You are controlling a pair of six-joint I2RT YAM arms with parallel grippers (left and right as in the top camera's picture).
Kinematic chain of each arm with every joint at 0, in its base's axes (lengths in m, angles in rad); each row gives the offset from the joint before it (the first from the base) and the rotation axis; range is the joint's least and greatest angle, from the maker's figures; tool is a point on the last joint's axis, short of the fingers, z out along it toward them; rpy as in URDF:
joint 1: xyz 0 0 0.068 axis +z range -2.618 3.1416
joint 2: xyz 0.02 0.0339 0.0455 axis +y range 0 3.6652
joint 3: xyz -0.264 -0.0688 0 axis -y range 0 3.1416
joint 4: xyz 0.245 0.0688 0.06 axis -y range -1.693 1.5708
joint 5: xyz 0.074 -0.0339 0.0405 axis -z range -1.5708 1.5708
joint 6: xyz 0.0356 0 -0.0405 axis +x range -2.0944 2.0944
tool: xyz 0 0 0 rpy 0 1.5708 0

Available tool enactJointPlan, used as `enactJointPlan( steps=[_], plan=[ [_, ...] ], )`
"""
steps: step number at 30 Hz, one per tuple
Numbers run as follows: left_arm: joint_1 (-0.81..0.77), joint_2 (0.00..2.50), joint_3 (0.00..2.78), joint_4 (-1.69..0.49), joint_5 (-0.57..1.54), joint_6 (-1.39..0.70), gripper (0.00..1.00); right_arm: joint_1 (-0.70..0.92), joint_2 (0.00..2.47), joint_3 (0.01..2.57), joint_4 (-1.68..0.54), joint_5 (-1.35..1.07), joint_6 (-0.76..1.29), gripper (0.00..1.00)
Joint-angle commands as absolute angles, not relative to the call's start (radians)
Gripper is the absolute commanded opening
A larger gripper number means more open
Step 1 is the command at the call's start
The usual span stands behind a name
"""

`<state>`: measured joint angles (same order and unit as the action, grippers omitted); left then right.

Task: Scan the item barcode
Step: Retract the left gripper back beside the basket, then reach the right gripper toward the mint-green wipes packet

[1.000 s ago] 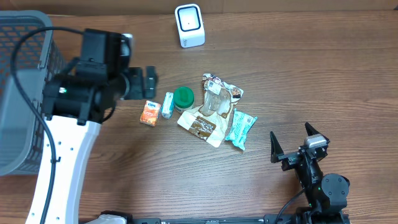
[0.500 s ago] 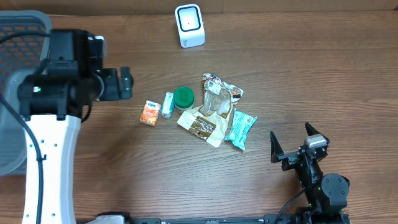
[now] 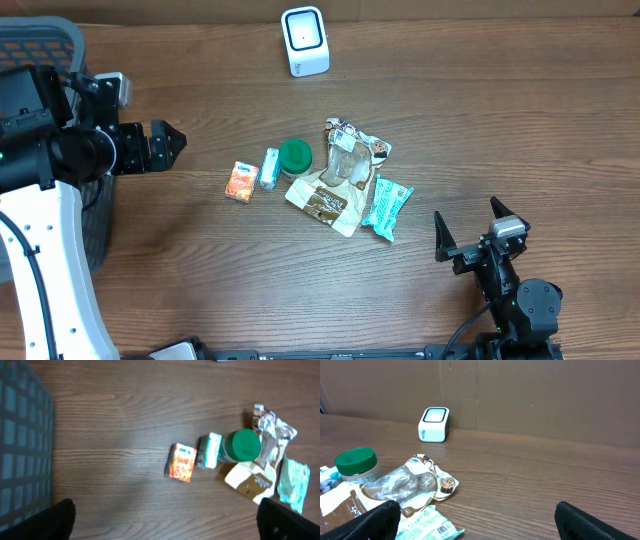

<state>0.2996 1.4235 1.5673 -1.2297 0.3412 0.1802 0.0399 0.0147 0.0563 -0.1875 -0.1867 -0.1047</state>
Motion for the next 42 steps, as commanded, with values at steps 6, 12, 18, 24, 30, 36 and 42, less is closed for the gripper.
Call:
enactJointPlan(
  steps=[6, 12, 18, 24, 30, 36, 42],
  plan=[
    [0.308, 1.427, 1.546, -1.219, 0.299, 0.229, 1.0, 0.044, 0.003, 0.057, -0.184, -0.192, -0.106, 1.0],
    [0.308, 1.427, 1.545, -1.219, 0.299, 0.229, 1.0, 0.044, 0.003, 0.057, -0.184, -0.192, -0.106, 1.0],
    [0.307, 1.427, 1.546, -1.219, 0.299, 0.228, 1.0, 0.044, 0.003, 0.057, -0.184, -0.192, -0.106, 1.0],
    [0.307, 1.427, 1.546, -1.219, 0.299, 0.229, 1.0, 0.044, 0.003, 0.057, -0.179, -0.192, -0.106, 1.0],
    [0.307, 1.427, 1.545, -1.219, 0.299, 0.229, 1.0, 0.045, 0.003, 0.057, -0.134, -0.299, -0.102, 1.0],
    [0.307, 1.427, 1.545, -1.219, 0.299, 0.228, 1.0, 0.045, 0.003, 0.062, 0.017, -0.548, 0.143, 1.0],
    [0.307, 1.427, 1.545, -1.219, 0.299, 0.228, 1.0, 0.044, 0.075, 0.146, 0.033, -0.71, 0.241, 1.0]
  ],
)
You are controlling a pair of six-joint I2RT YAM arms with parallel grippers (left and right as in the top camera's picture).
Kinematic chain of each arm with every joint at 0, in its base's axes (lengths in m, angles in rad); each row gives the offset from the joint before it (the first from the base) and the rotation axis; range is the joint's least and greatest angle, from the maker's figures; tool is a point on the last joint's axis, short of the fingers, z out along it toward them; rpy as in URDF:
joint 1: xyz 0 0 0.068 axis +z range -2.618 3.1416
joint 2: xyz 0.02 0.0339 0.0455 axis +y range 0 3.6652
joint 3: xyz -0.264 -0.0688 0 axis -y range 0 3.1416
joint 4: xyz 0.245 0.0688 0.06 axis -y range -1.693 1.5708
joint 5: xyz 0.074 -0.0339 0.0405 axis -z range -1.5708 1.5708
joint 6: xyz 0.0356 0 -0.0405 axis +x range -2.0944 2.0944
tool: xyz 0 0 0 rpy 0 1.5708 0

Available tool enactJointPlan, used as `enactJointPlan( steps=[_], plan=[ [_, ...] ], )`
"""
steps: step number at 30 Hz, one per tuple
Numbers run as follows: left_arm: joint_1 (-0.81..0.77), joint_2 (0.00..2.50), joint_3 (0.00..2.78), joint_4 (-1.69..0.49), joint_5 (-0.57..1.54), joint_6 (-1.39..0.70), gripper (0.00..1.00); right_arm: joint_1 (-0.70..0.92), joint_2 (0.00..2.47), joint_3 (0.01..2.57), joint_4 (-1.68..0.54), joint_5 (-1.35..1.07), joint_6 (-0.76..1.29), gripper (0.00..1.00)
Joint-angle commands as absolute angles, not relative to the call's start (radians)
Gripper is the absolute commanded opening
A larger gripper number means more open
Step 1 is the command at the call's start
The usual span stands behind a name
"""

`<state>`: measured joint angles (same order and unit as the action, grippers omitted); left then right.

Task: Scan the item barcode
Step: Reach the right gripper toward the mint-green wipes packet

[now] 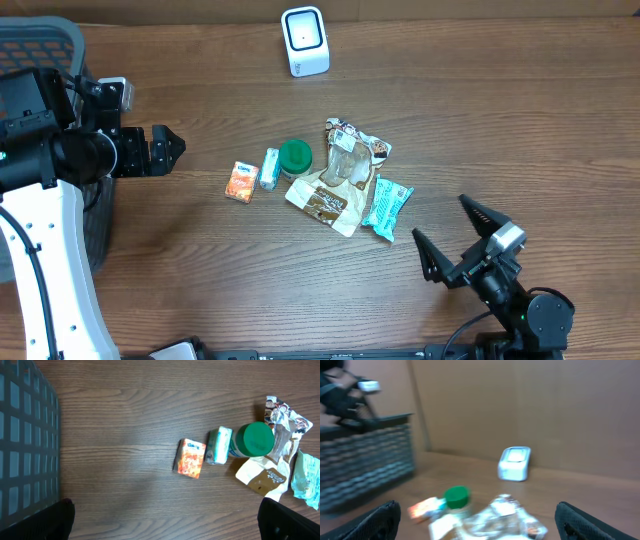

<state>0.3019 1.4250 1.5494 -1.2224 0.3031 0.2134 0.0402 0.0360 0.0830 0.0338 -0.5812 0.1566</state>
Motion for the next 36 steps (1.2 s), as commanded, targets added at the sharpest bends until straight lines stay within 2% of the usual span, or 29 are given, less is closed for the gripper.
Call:
enactJointPlan(
  steps=[1, 13, 17, 20, 27, 32, 36],
  plan=[
    [0.307, 1.427, 1.545, -1.219, 0.299, 0.229, 1.0, 0.044, 0.112, 0.175, 0.014, -0.739, 0.241, 1.0],
    [0.307, 1.427, 1.545, -1.219, 0.299, 0.228, 0.99, 0.046, 0.745, 0.553, -0.226, -1.148, 0.235, 1.0],
    [0.307, 1.427, 1.545, -1.219, 0.299, 0.228, 1.0, 0.084, 0.918, 0.649, -0.323, -1.136, 0.165, 1.0],
    [0.307, 1.427, 1.546, -1.219, 0.299, 0.228, 1.0, 0.162, 1.01, 0.726, -0.423, -0.983, 0.149, 0.99],
    [0.307, 1.427, 1.545, -1.219, 0.299, 0.229, 1.0, 0.427, 1.156, 0.922, -0.67, -0.464, 0.215, 1.0],
    [0.307, 1.427, 1.545, -1.219, 0.3, 0.228, 1.0, 0.529, 1.232, 0.952, -0.605, -0.434, 0.217, 1.0],
    [0.307, 1.427, 1.545, -1.219, 0.299, 0.229, 1.0, 0.548, 1.288, 0.949, -0.504, -0.437, 0.326, 1.0]
  ],
)
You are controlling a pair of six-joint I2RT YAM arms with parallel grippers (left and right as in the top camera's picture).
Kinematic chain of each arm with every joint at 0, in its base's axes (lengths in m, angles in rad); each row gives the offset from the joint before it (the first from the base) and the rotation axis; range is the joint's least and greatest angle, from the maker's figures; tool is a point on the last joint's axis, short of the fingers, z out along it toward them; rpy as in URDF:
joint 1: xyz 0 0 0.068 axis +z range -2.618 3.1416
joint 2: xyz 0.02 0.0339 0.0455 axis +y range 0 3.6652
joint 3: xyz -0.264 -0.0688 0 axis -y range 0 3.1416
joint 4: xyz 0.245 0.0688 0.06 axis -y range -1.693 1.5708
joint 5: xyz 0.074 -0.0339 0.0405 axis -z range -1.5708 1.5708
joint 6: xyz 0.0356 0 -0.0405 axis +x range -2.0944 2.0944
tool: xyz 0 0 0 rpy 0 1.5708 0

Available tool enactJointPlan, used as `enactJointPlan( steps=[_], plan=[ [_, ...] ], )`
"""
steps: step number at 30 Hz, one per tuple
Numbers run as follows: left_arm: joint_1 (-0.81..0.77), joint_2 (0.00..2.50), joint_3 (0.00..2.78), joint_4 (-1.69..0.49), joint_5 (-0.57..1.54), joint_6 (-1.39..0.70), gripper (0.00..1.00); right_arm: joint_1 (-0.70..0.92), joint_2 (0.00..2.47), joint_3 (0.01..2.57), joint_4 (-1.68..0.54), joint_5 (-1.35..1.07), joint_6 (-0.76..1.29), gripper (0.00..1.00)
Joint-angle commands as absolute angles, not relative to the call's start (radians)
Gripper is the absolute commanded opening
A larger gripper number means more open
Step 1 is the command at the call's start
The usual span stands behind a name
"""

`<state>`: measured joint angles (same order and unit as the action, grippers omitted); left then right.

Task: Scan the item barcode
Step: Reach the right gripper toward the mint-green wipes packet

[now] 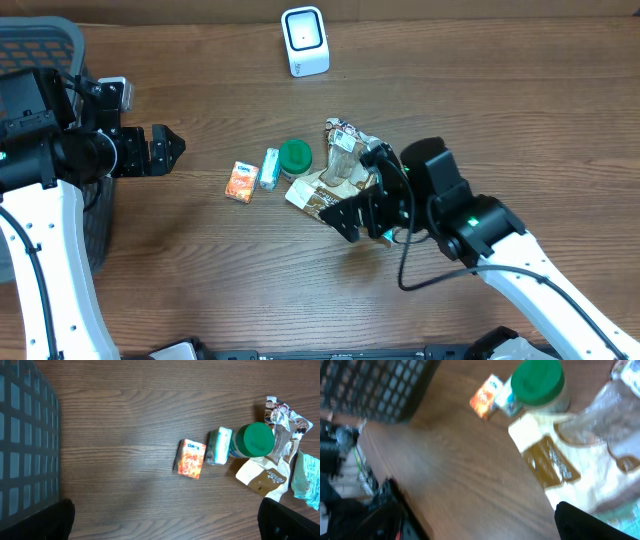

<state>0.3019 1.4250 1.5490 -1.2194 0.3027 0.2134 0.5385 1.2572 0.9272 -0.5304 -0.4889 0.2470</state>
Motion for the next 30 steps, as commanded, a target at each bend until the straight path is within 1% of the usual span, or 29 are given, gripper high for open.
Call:
enactJointPlan(
  steps=[1, 3, 6, 8, 9, 12, 22, 25, 27, 30],
  plan=[
    [0.307, 1.427, 1.546, -1.219, 0.299, 0.229, 1.0, 0.549, 1.311, 0.949, -0.488, -0.432, 0.342, 1.0],
    [0.307, 1.427, 1.545, -1.219, 0.299, 0.228, 1.0, 0.549, 1.357, 0.949, -0.469, -0.414, 0.365, 1.0],
    [0.307, 1.427, 1.545, -1.219, 0.299, 0.228, 1.0, 0.549, 1.45, 0.949, -0.438, -0.366, 0.498, 0.99],
    [0.307, 1.427, 1.545, -1.219, 0.3, 0.229, 0.99, 0.549, 1.511, 0.949, -0.426, -0.358, 0.606, 0.86],
    [0.307, 1.427, 1.545, -1.219, 0.299, 0.228, 1.0, 0.549, 1.536, 0.949, -0.424, -0.358, 0.641, 0.8],
    [0.307, 1.427, 1.545, -1.219, 0.299, 0.229, 1.0, 0.549, 1.594, 0.949, -0.436, -0.351, 0.686, 0.75],
    [0.307, 1.427, 1.545, -1.219, 0.299, 0.228, 1.0, 0.48, 1.606, 0.949, -0.645, -0.175, 0.699, 0.76],
    [0.307, 1.427, 1.546, -1.219, 0.299, 0.229, 1.0, 0.449, 1.606, 0.949, -0.673, -0.151, 0.631, 0.77],
    [0.307, 1.427, 1.546, -1.219, 0.299, 0.229, 1.0, 0.428, 1.606, 0.95, -0.679, -0.151, 0.593, 0.8],
    [0.307, 1.427, 1.545, -1.219, 0.299, 0.229, 1.0, 0.407, 1.605, 0.954, -0.691, -0.17, 0.534, 0.82]
  ],
)
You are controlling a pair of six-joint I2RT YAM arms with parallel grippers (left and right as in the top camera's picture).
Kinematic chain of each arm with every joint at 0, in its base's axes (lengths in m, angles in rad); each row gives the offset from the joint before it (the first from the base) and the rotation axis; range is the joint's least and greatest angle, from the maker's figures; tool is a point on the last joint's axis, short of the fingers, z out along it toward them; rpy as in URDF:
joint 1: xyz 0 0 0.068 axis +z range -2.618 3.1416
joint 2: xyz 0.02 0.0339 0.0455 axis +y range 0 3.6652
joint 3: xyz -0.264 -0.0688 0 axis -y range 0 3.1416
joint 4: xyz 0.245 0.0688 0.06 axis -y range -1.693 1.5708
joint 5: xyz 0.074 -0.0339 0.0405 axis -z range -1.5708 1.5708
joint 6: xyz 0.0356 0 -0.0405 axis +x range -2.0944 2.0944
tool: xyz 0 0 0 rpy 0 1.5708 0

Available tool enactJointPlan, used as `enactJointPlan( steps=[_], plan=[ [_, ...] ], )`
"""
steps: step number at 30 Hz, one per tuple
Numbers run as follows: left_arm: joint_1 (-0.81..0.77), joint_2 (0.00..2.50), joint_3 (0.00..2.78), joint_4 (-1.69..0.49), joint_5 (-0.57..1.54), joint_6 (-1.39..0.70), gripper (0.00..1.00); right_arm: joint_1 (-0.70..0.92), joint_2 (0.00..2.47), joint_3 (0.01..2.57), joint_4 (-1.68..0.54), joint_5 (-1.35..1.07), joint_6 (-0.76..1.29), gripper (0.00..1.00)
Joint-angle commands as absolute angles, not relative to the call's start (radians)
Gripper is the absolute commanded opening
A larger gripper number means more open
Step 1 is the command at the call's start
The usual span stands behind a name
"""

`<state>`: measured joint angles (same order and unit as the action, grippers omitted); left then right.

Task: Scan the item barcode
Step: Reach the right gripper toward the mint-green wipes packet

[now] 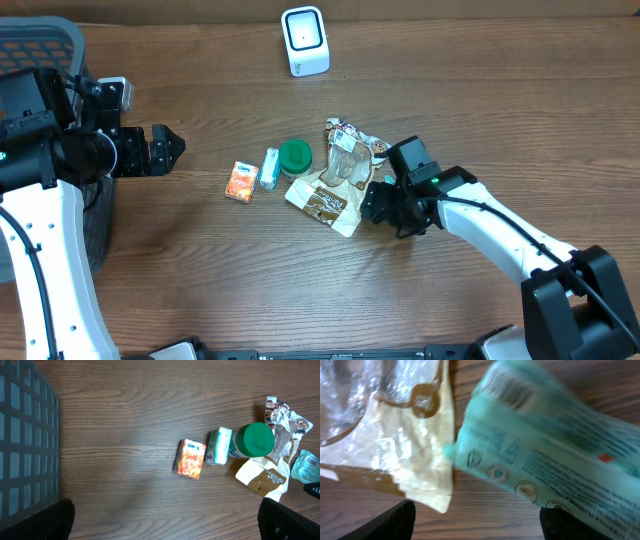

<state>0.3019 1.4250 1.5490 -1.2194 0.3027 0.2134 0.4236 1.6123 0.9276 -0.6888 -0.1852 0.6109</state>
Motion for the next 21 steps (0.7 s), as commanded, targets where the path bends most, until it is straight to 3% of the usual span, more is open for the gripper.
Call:
enactJointPlan(
  steps=[1, 12, 21],
  plan=[
    [0.307, 1.427, 1.545, -1.219, 0.299, 0.229, 0.99, 0.402, 1.605, 0.959, -0.695, -0.184, 0.514, 0.82],
    [0.307, 1.427, 1.545, -1.219, 0.299, 0.229, 1.0, 0.237, 1.58, 1.171, -0.936, -0.241, 0.381, 0.84],
    [0.307, 1.427, 1.546, -1.219, 0.299, 0.228, 1.0, 0.102, 1.581, 0.955, -0.865, -0.267, 0.362, 0.85]
  ],
)
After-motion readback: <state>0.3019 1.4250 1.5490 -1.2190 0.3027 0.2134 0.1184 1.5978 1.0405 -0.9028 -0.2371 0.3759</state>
